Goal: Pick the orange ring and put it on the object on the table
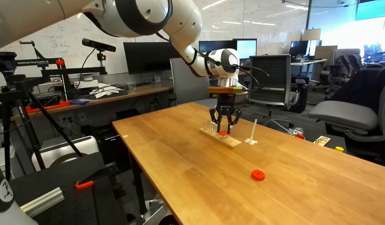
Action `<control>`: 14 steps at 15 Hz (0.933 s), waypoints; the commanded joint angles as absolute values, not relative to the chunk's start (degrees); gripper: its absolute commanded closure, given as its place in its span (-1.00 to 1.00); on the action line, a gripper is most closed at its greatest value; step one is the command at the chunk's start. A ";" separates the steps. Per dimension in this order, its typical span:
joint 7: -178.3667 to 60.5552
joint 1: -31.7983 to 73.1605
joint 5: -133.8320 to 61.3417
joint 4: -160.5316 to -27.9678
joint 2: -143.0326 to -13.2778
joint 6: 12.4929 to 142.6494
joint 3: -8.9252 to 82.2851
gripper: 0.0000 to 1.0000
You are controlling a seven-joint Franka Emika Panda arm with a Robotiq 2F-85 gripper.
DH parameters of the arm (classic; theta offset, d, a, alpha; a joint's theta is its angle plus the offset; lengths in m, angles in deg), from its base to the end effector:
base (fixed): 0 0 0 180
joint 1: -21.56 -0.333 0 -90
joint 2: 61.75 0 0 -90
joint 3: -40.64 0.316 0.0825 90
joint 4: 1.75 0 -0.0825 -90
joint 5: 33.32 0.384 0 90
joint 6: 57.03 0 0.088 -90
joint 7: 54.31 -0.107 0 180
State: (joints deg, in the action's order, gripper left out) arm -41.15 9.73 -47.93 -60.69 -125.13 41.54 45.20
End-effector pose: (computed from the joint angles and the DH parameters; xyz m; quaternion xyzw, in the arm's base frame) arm 0.7084 0.1655 0.1342 0.9354 0.2779 -0.2013 0.0858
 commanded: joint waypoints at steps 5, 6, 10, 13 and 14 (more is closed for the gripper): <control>-40.17 8.66 -47.70 -55.65 -128.24 38.63 44.54 0.66; -40.13 8.65 -47.69 -55.35 -128.40 38.51 44.51 0.66; -40.20 8.73 -47.62 -54.53 -128.75 38.16 44.42 0.66; -40.27 8.69 -47.61 -53.77 -129.10 37.99 44.32 0.66; -40.25 8.66 -47.59 -53.48 -129.30 37.90 44.31 0.66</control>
